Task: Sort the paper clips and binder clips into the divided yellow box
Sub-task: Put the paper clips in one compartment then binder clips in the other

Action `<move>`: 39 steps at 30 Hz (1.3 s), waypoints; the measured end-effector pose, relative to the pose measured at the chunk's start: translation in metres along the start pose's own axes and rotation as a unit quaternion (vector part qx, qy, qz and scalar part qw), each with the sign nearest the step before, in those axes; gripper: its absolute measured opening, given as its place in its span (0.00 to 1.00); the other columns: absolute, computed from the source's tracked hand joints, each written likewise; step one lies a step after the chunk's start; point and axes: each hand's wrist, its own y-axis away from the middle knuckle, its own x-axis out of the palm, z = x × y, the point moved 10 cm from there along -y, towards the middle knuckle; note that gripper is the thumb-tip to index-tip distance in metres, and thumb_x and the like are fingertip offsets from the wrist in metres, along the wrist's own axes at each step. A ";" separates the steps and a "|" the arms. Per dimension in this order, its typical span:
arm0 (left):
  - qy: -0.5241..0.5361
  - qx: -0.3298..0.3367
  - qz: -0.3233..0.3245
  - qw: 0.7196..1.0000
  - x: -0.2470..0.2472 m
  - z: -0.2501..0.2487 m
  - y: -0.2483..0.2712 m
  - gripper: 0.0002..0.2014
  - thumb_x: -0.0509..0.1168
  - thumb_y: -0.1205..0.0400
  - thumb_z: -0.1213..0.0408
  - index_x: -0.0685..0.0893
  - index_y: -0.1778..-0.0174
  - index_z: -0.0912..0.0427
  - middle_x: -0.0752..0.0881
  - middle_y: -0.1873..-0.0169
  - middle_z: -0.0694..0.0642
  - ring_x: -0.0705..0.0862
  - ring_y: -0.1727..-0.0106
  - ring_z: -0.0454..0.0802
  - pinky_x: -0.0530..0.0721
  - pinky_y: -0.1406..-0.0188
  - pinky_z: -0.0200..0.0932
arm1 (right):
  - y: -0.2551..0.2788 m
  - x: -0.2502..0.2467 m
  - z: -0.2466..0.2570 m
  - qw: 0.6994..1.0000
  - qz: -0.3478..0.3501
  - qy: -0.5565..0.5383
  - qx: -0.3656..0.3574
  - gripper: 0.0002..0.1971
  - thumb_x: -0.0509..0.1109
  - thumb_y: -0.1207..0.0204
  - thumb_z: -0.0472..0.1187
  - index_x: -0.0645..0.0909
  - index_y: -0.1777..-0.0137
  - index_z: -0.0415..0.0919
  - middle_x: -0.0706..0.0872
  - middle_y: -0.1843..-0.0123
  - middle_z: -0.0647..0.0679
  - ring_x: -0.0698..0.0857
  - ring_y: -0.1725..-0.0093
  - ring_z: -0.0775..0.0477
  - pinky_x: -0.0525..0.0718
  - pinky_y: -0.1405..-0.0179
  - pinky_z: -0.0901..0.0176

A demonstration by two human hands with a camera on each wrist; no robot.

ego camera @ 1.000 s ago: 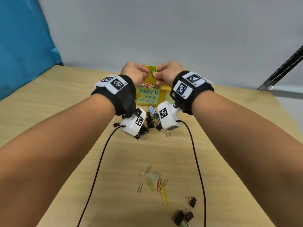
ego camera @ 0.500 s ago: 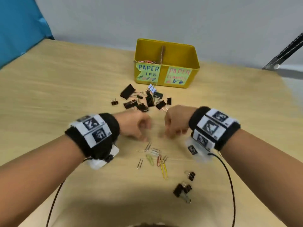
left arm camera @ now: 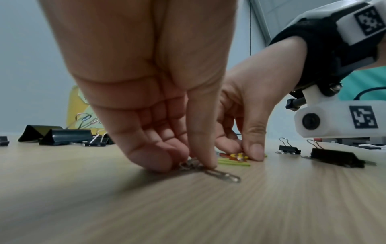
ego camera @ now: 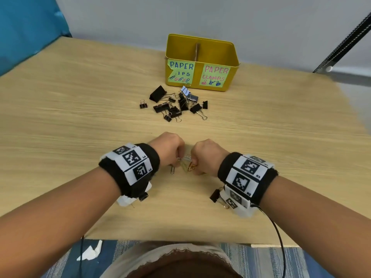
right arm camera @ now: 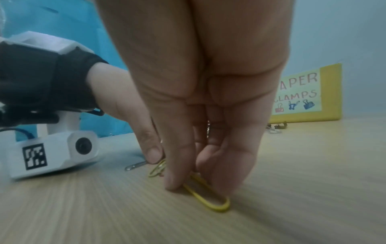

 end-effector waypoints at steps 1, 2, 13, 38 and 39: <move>0.009 -0.007 -0.003 1.000 0.000 0.001 0.002 0.11 0.73 0.28 0.71 0.87 0.50 0.63 0.80 0.62 0.50 0.79 0.56 0.47 0.79 0.53 0.38 | -0.001 0.000 0.000 1.000 -0.004 -0.010 -0.002 0.16 0.74 0.28 0.37 0.83 0.41 0.35 0.85 0.47 0.43 0.80 0.52 0.47 0.82 0.50 0.58; 0.016 -0.016 -0.003 1.000 0.000 0.002 0.002 0.10 0.73 0.28 0.72 0.87 0.51 0.63 0.79 0.64 0.49 0.80 0.56 0.48 0.80 0.52 0.39 | -0.002 0.000 -0.001 1.000 -0.005 -0.016 -0.004 0.15 0.74 0.29 0.36 0.83 0.42 0.35 0.86 0.44 0.43 0.82 0.50 0.46 0.84 0.47 0.57; 0.036 -0.028 -0.027 0.999 -0.005 0.011 0.010 0.02 0.64 0.20 0.67 0.81 0.57 0.56 0.83 0.55 0.53 0.81 0.52 0.49 0.77 0.52 0.38 | 0.006 -0.007 -0.013 0.990 0.020 -0.130 -0.047 0.02 0.72 0.28 0.37 0.81 0.59 0.43 0.81 0.65 0.53 0.78 0.65 0.55 0.73 0.70 0.68; 0.006 -0.064 -0.012 0.998 0.008 0.023 0.022 0.08 0.67 0.22 0.65 0.84 0.48 0.60 0.82 0.47 0.55 0.80 0.42 0.52 0.73 0.51 0.38 | -0.009 -0.009 -0.012 0.968 0.026 -0.248 -0.034 0.14 0.59 0.17 0.43 0.84 0.47 0.36 0.79 0.67 0.50 0.74 0.71 0.54 0.73 0.73 0.64; 0.007 -0.068 -0.003 0.998 0.010 0.023 0.022 0.08 0.65 0.21 0.65 0.83 0.47 0.60 0.82 0.45 0.56 0.80 0.41 0.53 0.73 0.50 0.38 | -0.010 -0.012 -0.012 0.973 0.013 -0.229 -0.036 0.15 0.58 0.17 0.42 0.84 0.44 0.35 0.83 0.61 0.48 0.77 0.66 0.53 0.74 0.67 0.63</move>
